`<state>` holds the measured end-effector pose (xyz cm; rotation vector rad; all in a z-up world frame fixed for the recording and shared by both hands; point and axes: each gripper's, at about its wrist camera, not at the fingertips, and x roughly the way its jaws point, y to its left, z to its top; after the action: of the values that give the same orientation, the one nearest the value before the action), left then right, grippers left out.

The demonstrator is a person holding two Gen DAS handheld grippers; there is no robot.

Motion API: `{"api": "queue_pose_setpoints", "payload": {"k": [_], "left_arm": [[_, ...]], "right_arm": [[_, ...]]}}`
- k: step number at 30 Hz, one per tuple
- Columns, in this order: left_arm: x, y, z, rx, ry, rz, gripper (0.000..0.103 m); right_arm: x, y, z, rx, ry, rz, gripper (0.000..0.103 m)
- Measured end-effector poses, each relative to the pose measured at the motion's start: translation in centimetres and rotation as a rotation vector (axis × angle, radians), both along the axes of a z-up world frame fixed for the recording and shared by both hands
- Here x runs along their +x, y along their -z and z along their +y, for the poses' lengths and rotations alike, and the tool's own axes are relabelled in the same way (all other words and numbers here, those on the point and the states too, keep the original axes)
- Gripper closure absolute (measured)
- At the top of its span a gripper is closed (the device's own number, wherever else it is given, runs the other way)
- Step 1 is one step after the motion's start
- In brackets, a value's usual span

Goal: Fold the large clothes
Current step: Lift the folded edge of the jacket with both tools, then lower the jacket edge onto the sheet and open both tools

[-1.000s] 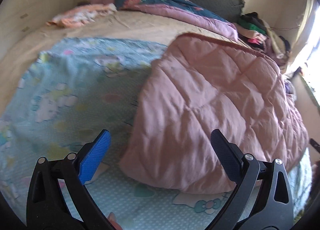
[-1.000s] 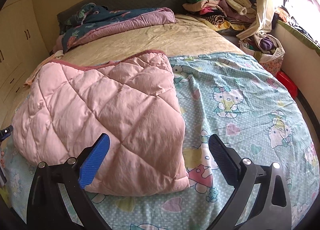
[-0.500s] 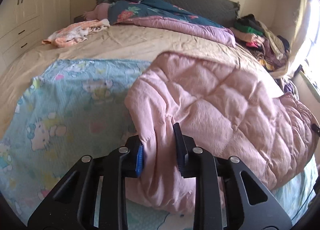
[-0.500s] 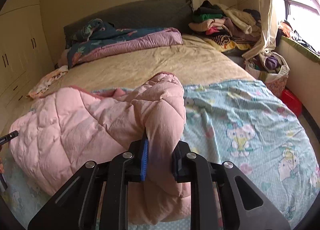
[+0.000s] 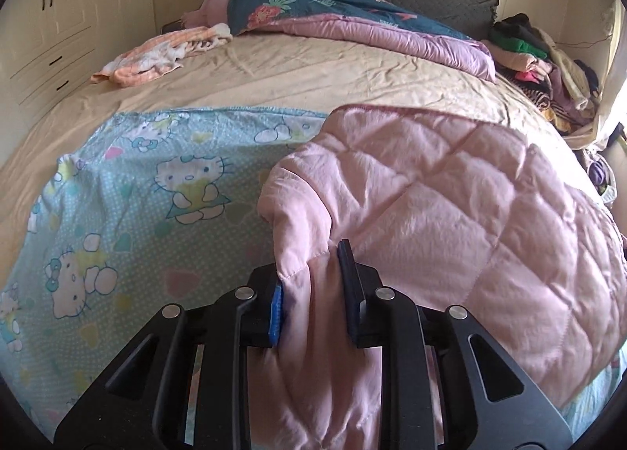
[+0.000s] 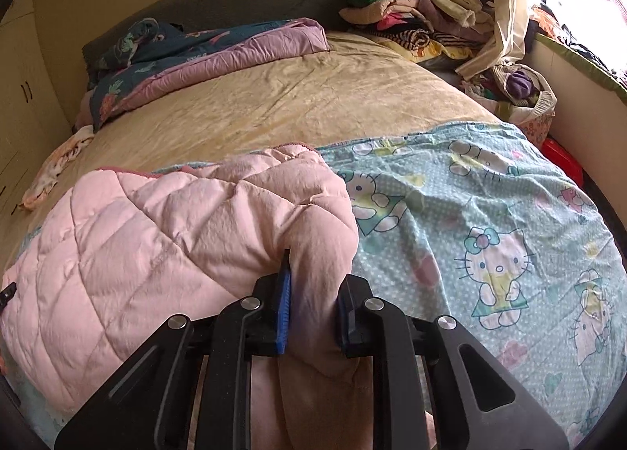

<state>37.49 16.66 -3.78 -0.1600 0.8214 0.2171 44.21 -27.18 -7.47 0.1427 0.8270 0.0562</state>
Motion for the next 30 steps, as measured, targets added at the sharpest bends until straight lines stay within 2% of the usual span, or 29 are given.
{"api": "queue_pose_setpoints", "payload": {"k": [7, 10, 13, 14, 15, 17, 21, 23, 25, 26, 30], "left_arm": [[0.1, 0.6, -0.5, 0.05, 0.005, 0.008, 0.086], [0.0, 0.5, -0.6, 0.053, 0.003, 0.011, 0.085], [-0.3, 0.4, -0.8, 0.069, 0.002, 0.016, 0.084], [-0.5, 0.3, -0.9, 0.077, 0.001, 0.016, 0.083], [-0.7, 0.2, -0.8, 0.079, -0.001, 0.016, 0.083], [-1.1, -0.1, -0.8, 0.078, -0.005, 0.015, 0.081], [-2.0, -0.9, -0.9, 0.06, -0.008, 0.01, 0.069], [-2.5, -1.4, -1.0, 0.054, -0.004, 0.003, 0.064], [-3.0, -2.0, -1.3, 0.055, -0.002, -0.004, 0.054], [-3.3, -2.3, -1.4, 0.054, -0.002, -0.01, 0.052], [-4.7, -3.9, -1.7, 0.041, -0.001, -0.041, 0.029]], "right_arm": [[0.1, 1.6, 0.3, -0.002, 0.014, 0.021, 0.085], [-0.2, 1.7, 0.0, 0.012, 0.016, 0.04, 0.082], [-0.9, 1.2, -0.4, 0.01, 0.023, 0.028, 0.071], [-1.2, 1.0, -0.6, 0.012, 0.023, 0.025, 0.061], [-1.6, 0.7, -0.6, 0.018, 0.024, 0.021, 0.046], [-2.6, 0.1, -0.8, 0.044, 0.023, 0.002, 0.029], [-4.6, -1.6, -0.8, 0.078, -0.003, -0.032, 0.015], [-5.5, -2.6, -0.5, 0.095, -0.021, -0.051, 0.014], [-6.4, -3.6, -0.4, 0.106, -0.032, -0.07, 0.011], [-7.0, -4.1, -0.4, 0.115, -0.037, -0.081, 0.01], [-8.9, -6.0, -0.5, 0.145, -0.052, -0.118, 0.006]]}}
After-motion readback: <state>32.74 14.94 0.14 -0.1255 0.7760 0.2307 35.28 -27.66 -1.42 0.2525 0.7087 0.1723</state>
